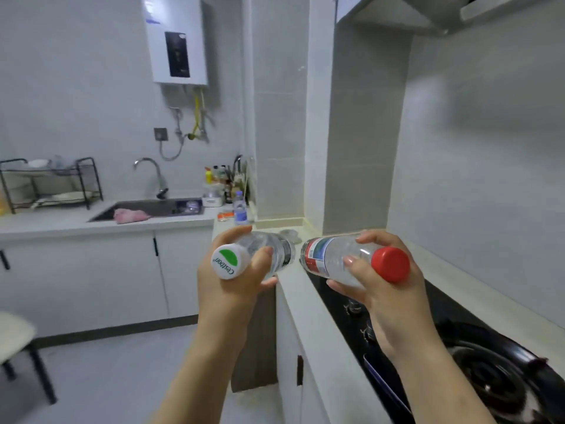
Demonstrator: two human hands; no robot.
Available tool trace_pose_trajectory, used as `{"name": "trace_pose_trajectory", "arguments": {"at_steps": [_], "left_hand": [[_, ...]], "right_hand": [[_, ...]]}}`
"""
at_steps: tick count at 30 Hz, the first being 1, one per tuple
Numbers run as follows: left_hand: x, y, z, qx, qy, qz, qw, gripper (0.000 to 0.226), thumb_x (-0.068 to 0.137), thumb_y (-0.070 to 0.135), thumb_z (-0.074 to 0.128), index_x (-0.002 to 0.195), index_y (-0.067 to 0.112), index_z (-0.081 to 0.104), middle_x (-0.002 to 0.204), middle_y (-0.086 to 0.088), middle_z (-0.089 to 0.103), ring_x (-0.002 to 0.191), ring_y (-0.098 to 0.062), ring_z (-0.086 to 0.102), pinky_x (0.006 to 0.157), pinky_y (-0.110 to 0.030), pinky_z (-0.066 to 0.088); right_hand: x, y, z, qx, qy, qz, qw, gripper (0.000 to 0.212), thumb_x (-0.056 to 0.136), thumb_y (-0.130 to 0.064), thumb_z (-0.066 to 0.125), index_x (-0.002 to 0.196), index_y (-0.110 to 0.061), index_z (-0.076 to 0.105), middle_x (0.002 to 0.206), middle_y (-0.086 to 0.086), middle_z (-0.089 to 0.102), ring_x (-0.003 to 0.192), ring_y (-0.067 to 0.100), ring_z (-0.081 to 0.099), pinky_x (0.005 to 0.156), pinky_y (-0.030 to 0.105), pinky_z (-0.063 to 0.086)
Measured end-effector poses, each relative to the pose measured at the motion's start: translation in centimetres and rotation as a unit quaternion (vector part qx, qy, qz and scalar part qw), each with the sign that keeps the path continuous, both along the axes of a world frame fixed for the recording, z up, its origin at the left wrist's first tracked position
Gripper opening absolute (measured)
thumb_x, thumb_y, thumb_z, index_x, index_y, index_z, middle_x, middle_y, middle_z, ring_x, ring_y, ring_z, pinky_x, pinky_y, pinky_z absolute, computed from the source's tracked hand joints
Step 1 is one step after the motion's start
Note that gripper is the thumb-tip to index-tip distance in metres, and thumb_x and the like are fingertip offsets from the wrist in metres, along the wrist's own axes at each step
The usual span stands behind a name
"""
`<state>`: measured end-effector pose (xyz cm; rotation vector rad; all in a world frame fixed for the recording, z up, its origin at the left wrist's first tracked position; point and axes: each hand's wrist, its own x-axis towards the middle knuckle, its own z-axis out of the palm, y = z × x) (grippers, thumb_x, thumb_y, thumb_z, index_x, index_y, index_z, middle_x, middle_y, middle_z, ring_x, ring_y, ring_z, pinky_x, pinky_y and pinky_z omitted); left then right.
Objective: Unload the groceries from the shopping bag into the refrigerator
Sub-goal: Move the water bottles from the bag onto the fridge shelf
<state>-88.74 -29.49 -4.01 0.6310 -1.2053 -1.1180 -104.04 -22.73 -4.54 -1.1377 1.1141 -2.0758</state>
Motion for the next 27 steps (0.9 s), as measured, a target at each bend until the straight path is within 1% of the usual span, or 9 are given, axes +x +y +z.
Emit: {"name": "trace_pose_trajectory", "arguments": {"at_steps": [8,11,15,16,17,18,19,20,27], "left_hand": [[17.7,0.0,1.0,-0.026,-0.006,0.195,0.980,0.036,0.080,-0.001,0.066,0.097,0.030,0.059,0.101,-0.009,0.064,0.091,-0.024,0.067,0.070,-0.045,0.059],[24.7,0.7,1.3,-0.034,-0.019,0.267,0.963,0.036,0.080,-0.001,0.066,0.097,0.030,0.060,0.098,-0.008,0.065,0.087,-0.022,0.067,0.071,-0.044,0.058],[33.6,2.3,1.8,-0.043,-0.047,0.361,0.930,0.035,0.078,0.002,0.070,0.098,0.030,0.062,0.091,-0.005,0.066,0.077,-0.017,0.068,0.069,-0.045,0.059],[35.7,2.8,1.9,-0.046,-0.051,0.382,0.922,0.035,0.076,0.005,0.073,0.096,0.032,0.063,0.085,-0.002,0.067,0.075,-0.018,0.068,0.069,-0.045,0.059],[37.7,3.4,2.0,-0.050,-0.055,0.403,0.912,0.034,0.073,0.011,0.077,0.093,0.035,0.064,0.080,0.001,0.067,0.075,-0.020,0.068,0.068,-0.046,0.059],[39.7,4.0,2.2,-0.055,-0.062,0.425,0.901,0.033,0.067,0.018,0.078,0.090,0.038,0.065,0.077,0.002,0.067,0.077,-0.023,0.068,0.067,-0.046,0.059],[41.6,4.6,2.3,-0.057,-0.069,0.448,0.890,0.032,0.064,0.022,0.077,0.089,0.039,0.065,0.078,0.002,0.067,0.079,-0.026,0.068,0.067,-0.046,0.059],[43.3,5.2,2.5,-0.059,-0.071,0.467,0.880,0.032,0.066,0.020,0.078,0.089,0.039,0.065,0.080,0.001,0.067,0.080,-0.026,0.068,0.066,-0.045,0.059],[53.4,10.0,3.2,-0.074,-0.084,0.590,0.799,0.034,0.075,0.009,0.075,0.092,0.035,0.061,0.068,0.016,0.065,0.065,-0.006,0.065,0.068,-0.045,0.059]], "right_hand": [[16.9,-5.7,0.9,-0.018,0.039,0.177,0.983,0.036,0.078,-0.001,0.070,0.074,-0.036,0.063,0.110,-0.008,0.054,0.097,0.021,0.061,0.069,0.040,0.059],[24.3,-7.2,1.6,-0.027,0.045,0.268,0.962,0.038,0.080,0.002,0.064,0.072,-0.035,0.063,0.089,-0.020,0.055,0.085,0.012,0.063,0.069,0.039,0.059],[34.1,-8.1,2.2,-0.044,0.044,0.343,0.937,0.034,0.080,0.006,0.063,0.076,-0.027,0.063,0.081,0.002,0.054,0.077,0.016,0.062,0.069,0.043,0.060],[36.4,-8.1,2.3,-0.050,0.041,0.360,0.931,0.030,0.080,0.008,0.062,0.080,-0.022,0.062,0.072,-0.011,0.036,0.075,0.016,0.064,0.069,0.044,0.059],[38.7,-8.1,2.4,-0.053,0.040,0.379,0.923,0.027,0.080,0.009,0.061,0.082,-0.018,0.061,0.106,-0.004,0.033,0.087,0.020,0.062,0.070,0.045,0.059],[40.9,-8.1,2.5,-0.058,0.042,0.399,0.914,0.026,0.080,0.010,0.061,0.083,-0.016,0.060,0.067,0.004,0.049,0.066,0.008,0.062,0.070,0.046,0.059],[43.0,-8.1,2.6,-0.064,0.043,0.417,0.905,0.025,0.080,0.010,0.062,0.084,-0.015,0.060,0.055,-0.013,0.033,0.057,-0.003,0.043,0.070,0.048,0.058],[45.0,-8.1,2.6,-0.070,0.045,0.435,0.897,0.025,0.080,0.010,0.062,0.085,-0.014,0.060,0.051,-0.013,0.040,0.055,0.003,0.049,0.071,0.050,0.058],[58.0,-6.8,3.2,-0.108,0.014,0.553,0.826,0.027,0.075,0.008,0.071,0.083,-0.016,0.062,0.068,-0.019,0.047,0.059,0.004,0.049,0.070,0.053,0.057]]}}
